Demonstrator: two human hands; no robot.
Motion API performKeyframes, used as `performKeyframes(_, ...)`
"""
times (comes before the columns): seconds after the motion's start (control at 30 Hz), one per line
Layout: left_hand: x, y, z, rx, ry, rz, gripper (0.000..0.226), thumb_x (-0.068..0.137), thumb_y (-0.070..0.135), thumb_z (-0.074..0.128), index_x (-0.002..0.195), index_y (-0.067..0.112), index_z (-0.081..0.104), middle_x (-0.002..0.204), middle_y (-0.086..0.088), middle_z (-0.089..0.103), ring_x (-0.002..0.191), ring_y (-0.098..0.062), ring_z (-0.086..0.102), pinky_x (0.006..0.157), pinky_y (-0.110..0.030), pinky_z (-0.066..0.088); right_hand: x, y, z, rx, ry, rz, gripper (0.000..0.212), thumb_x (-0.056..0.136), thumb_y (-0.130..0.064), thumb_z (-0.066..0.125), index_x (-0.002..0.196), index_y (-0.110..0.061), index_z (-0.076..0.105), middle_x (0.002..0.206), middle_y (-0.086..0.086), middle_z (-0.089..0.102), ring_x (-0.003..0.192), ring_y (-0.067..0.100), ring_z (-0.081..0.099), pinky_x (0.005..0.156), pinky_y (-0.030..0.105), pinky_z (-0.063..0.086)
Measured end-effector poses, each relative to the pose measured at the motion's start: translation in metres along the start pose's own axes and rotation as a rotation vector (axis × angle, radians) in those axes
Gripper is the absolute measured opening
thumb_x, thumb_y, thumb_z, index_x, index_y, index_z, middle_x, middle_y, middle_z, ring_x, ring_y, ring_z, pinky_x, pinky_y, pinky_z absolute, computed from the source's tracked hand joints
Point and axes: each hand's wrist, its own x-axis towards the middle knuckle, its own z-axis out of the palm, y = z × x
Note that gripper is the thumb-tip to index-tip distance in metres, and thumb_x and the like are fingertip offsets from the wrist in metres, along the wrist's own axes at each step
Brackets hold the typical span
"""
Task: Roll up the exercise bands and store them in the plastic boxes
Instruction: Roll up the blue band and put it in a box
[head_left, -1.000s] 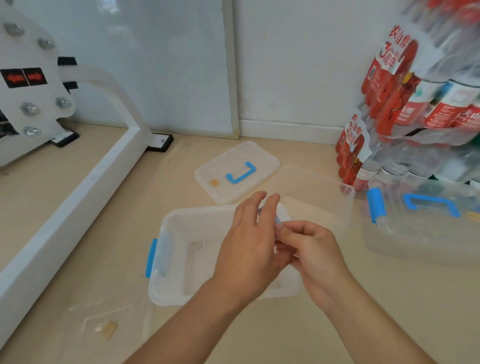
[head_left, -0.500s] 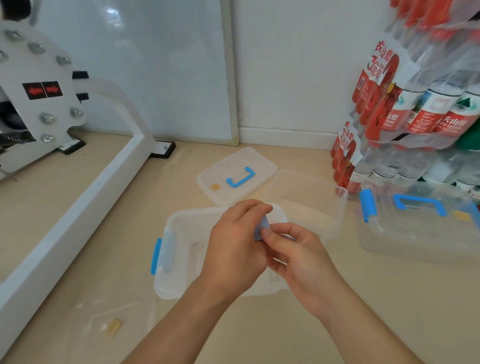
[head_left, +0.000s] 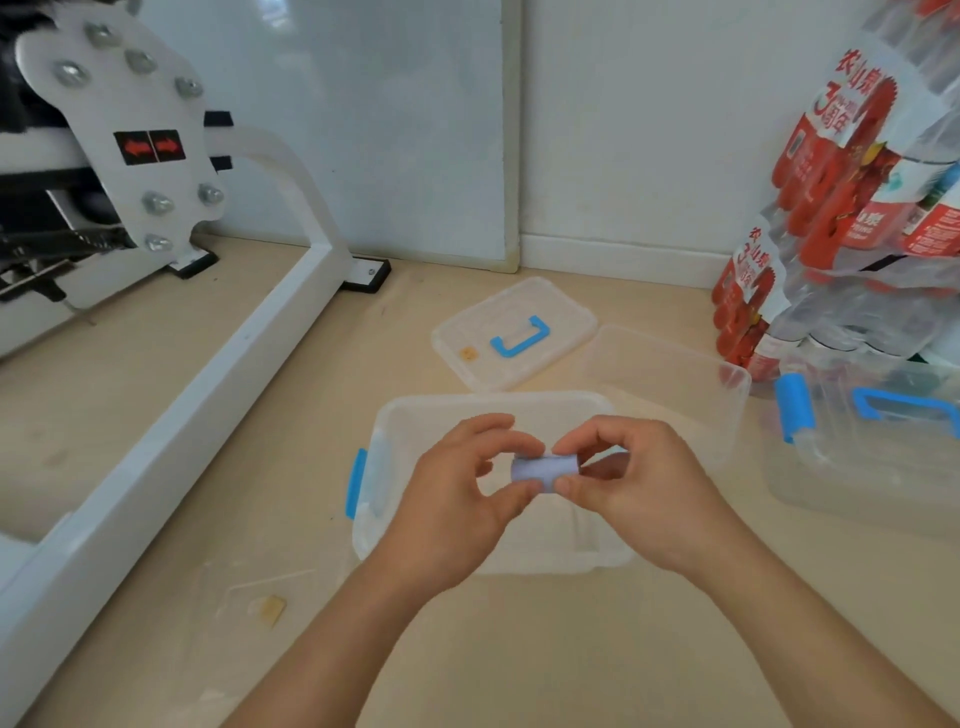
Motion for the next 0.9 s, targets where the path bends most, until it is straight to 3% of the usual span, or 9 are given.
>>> performKeyframes(0.1, 0.002, -0.005, -0.012, -0.031, -0.083, -0.073, 0.034, 0.076, 0.015, 0.076, 0.097, 0.039, 0.066, 0.099, 0.022, 0.068, 0.096, 0.006, 0.061, 0.086, -0.018, 0.049, 0.005, -0.005, 0.005, -0.143, -0.062, -0.086, 0.024, 0.073, -0.012, 0.074, 0.078, -0.034, 0.067, 0.084, -0.012, 0.066, 0.073, 0.006, 0.066, 0.066, 0.023, 0.052)
performKeyframes(0.17, 0.002, -0.005, -0.015, 0.054, -0.083, -0.054, 0.033, 0.078, 0.017, 0.076, 0.097, 0.042, 0.066, 0.090, 0.028, 0.066, 0.093, 0.009, 0.059, 0.083, -0.010, 0.046, 0.010, -0.006, 0.010, -0.145, -0.085, -0.098, 0.027, 0.074, -0.010, 0.073, 0.079, -0.036, 0.066, 0.088, -0.011, 0.066, 0.075, 0.006, 0.066, 0.068, 0.022, 0.053)
performKeyframes(0.37, -0.002, -0.030, -0.012, -0.033, 0.063, -0.164, 0.022, 0.080, 0.010, 0.072, 0.096, 0.024, 0.072, 0.086, 0.018, 0.073, 0.080, 0.004, 0.066, 0.077, -0.014, 0.051, 0.030, 0.005, 0.035, 0.290, -0.104, 0.097, 0.027, 0.071, -0.007, 0.079, 0.092, -0.021, 0.070, 0.091, -0.001, 0.072, 0.082, 0.017, 0.070, 0.075, 0.025, 0.055)
performKeyframes(0.5, -0.006, -0.048, -0.009, 0.010, 0.105, -0.216, 0.028, 0.083, 0.012, 0.068, 0.084, 0.039, 0.063, 0.084, 0.020, 0.071, 0.081, 0.008, 0.065, 0.075, -0.015, 0.052, 0.051, 0.012, 0.064, 0.237, -0.105, 0.103, 0.013, 0.073, -0.013, 0.078, 0.082, -0.019, 0.072, 0.086, 0.002, 0.073, 0.075, 0.013, 0.068, 0.079, 0.035, 0.056)
performKeyframes(0.57, -0.003, -0.055, -0.013, 0.169, 0.043, -0.227, 0.014, 0.087, 0.026, 0.064, 0.093, 0.038, 0.064, 0.090, 0.021, 0.070, 0.088, 0.006, 0.063, 0.076, -0.018, 0.049, 0.062, 0.015, 0.077, 0.093, -0.084, 0.080, 0.011, 0.072, -0.018, 0.078, 0.080, -0.022, 0.072, 0.083, -0.004, 0.071, 0.075, 0.012, 0.067, 0.076, 0.031, 0.055)
performKeyframes(0.63, 0.006, -0.067, -0.024, 0.408, 0.027, -0.170, 0.023, 0.086, 0.032, 0.062, 0.109, 0.033, 0.065, 0.102, 0.021, 0.065, 0.102, -0.006, 0.060, 0.080, -0.016, 0.041, 0.072, 0.018, 0.088, -0.005, -0.055, 0.060, 0.010, 0.072, -0.020, 0.078, 0.078, -0.022, 0.070, 0.078, -0.007, 0.070, 0.072, 0.012, 0.066, 0.071, 0.027, 0.052)
performKeyframes(0.7, 0.022, -0.088, -0.044, 0.550, 0.127, -0.118, 0.033, 0.084, 0.027, 0.065, 0.117, 0.027, 0.064, 0.118, 0.009, 0.063, 0.109, -0.019, 0.055, 0.088, -0.020, 0.034, 0.081, 0.026, 0.097, -0.062, -0.018, 0.031, 0.010, 0.072, -0.018, 0.076, 0.075, -0.023, 0.068, 0.070, -0.011, 0.066, 0.064, 0.010, 0.061, 0.066, 0.025, 0.050)
performKeyframes(0.8, 0.046, -0.114, -0.066, 0.510, 0.115, -0.300, 0.043, 0.089, 0.020, 0.055, 0.132, 0.025, 0.052, 0.131, 0.002, 0.057, 0.106, -0.020, 0.056, 0.093, -0.026, 0.036, 0.092, 0.037, 0.111, -0.170, -0.006, -0.008, 0.009, 0.075, -0.015, 0.070, 0.075, -0.024, 0.067, 0.064, -0.015, 0.061, 0.061, 0.008, 0.056, 0.063, 0.022, 0.045)
performKeyframes(0.9, 0.054, -0.127, -0.061, 0.351, 0.059, -0.437, 0.044, 0.093, 0.021, 0.048, 0.136, 0.029, 0.048, 0.120, 0.006, 0.060, 0.085, -0.013, 0.059, 0.078, -0.019, 0.036, 0.103, 0.040, 0.132, -0.229, -0.040, -0.053, 0.012, 0.074, -0.010, 0.063, 0.077, -0.020, 0.070, 0.069, -0.008, 0.067, 0.065, 0.012, 0.058, 0.064, 0.025, 0.047)
